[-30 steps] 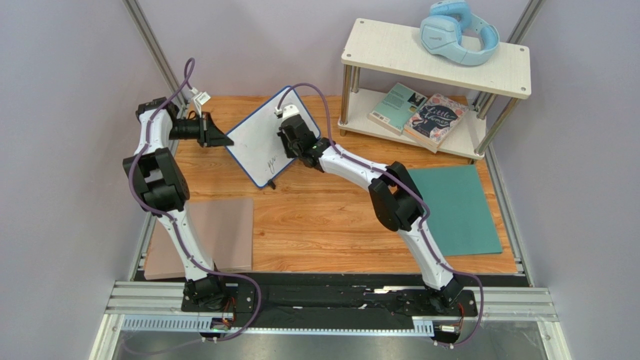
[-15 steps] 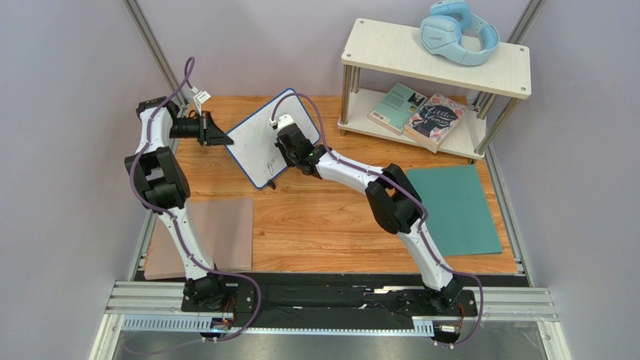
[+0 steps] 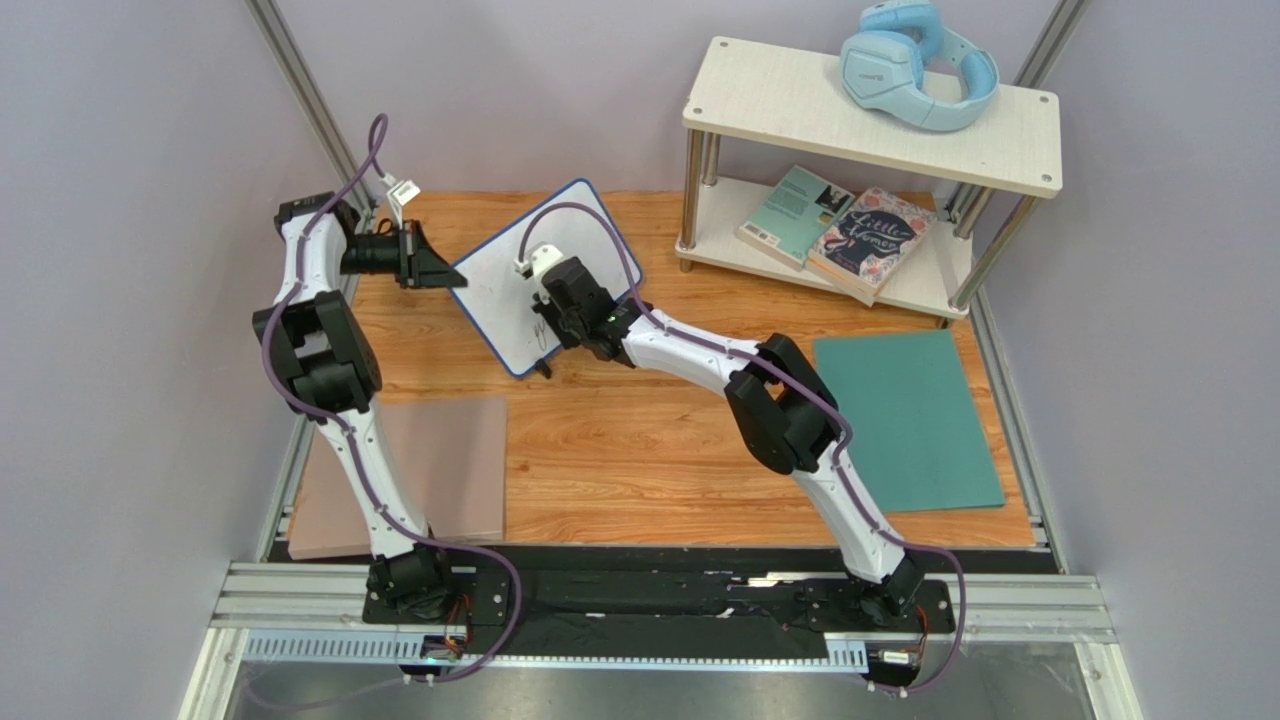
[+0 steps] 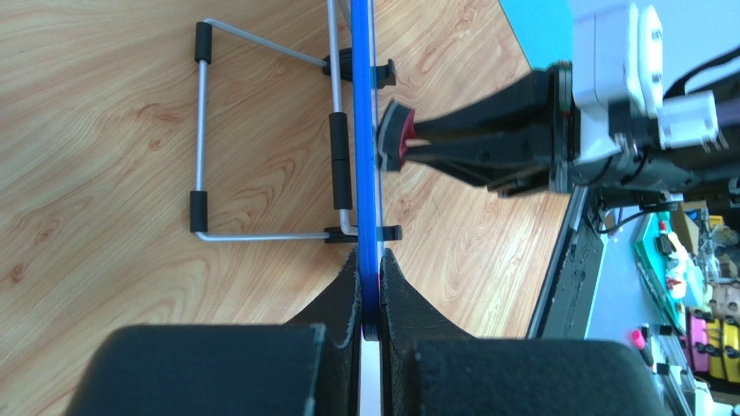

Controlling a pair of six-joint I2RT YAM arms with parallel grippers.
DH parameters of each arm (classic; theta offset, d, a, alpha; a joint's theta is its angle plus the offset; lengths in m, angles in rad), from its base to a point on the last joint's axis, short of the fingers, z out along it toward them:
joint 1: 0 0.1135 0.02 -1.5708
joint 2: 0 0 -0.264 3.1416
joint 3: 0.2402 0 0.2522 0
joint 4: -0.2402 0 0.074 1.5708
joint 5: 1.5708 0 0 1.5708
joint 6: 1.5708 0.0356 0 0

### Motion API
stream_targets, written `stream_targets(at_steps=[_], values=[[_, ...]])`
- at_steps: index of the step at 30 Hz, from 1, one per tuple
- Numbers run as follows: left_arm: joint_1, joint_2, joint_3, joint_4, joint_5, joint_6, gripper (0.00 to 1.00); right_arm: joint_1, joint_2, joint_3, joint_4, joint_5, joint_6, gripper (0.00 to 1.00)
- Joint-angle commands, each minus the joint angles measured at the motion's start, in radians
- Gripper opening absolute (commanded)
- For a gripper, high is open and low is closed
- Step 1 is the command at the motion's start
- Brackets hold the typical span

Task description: Erase the whiteboard

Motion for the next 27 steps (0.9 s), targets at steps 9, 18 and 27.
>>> stream_targets(at_steps=[9,18,27], values=[[-0.040,0.028,0.007,-0.332,-0.015,0.072,0.00,0.096,0.049,0.020,0.140,-0.210,-0.041,0.00],[-0.040,0.018,0.004,-0.332,-0.031,0.073,0.00,0.080,0.098,0.111,0.120,-0.044,-0.037,0.00],[-0.040,0.013,-0.019,-0.331,-0.029,0.082,0.00,-0.043,0.055,0.068,0.173,-0.042,0.049,0.00]])
